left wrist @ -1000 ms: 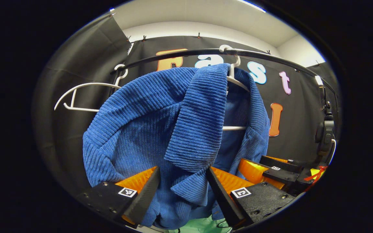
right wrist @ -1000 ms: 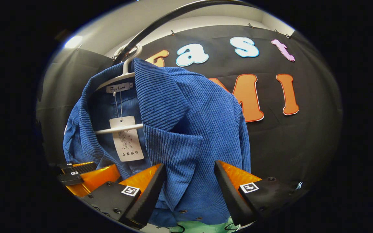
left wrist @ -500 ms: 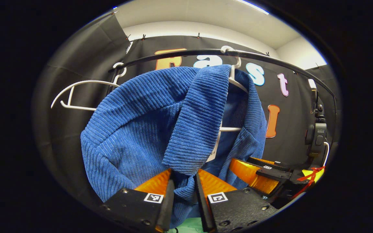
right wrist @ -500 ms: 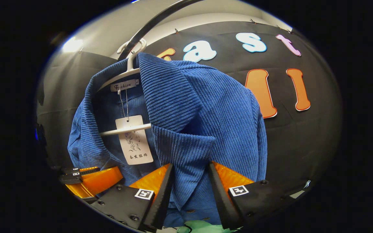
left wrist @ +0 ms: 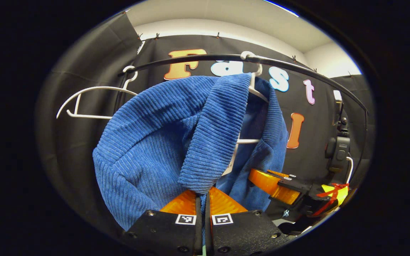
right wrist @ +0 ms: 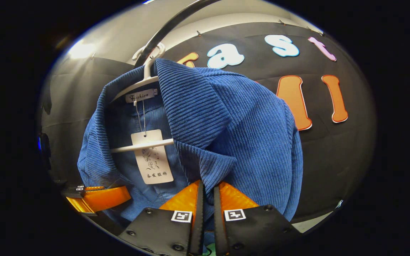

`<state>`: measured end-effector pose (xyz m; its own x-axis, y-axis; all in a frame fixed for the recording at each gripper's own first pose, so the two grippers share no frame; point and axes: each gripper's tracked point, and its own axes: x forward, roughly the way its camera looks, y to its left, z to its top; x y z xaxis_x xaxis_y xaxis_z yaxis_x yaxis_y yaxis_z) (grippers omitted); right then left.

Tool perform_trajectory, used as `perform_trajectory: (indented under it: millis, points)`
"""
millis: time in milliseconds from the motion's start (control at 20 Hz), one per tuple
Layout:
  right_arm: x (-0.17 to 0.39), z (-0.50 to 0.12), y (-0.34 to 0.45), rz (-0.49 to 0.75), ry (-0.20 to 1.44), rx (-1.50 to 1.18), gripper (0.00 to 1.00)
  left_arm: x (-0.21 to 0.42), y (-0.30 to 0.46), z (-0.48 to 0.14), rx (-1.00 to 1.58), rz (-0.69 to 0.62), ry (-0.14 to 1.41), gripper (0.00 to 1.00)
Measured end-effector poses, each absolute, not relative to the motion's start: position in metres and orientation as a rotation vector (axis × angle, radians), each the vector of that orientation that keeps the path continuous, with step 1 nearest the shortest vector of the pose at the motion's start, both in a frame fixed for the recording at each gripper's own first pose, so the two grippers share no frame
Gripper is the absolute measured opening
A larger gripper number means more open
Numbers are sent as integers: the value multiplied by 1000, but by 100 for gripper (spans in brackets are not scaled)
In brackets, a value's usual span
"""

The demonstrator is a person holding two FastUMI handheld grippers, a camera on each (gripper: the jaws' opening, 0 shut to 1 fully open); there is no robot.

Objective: Grasp the clothes on the hanger with both hands and then place them into the laundry hamper below.

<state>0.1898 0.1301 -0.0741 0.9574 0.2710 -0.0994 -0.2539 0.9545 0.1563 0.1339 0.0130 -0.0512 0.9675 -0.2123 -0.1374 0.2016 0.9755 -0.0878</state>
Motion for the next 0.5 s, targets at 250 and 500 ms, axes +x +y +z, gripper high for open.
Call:
perform_trajectory:
  millis: [250, 500]
  points:
    - [183, -65, 120, 361, 147, 299, 8, 108, 16, -33, -112, -197, 153, 2]
    - [165, -43, 107, 500, 176, 511, 7, 84, 19, -6, -186, -184, 131, 4]
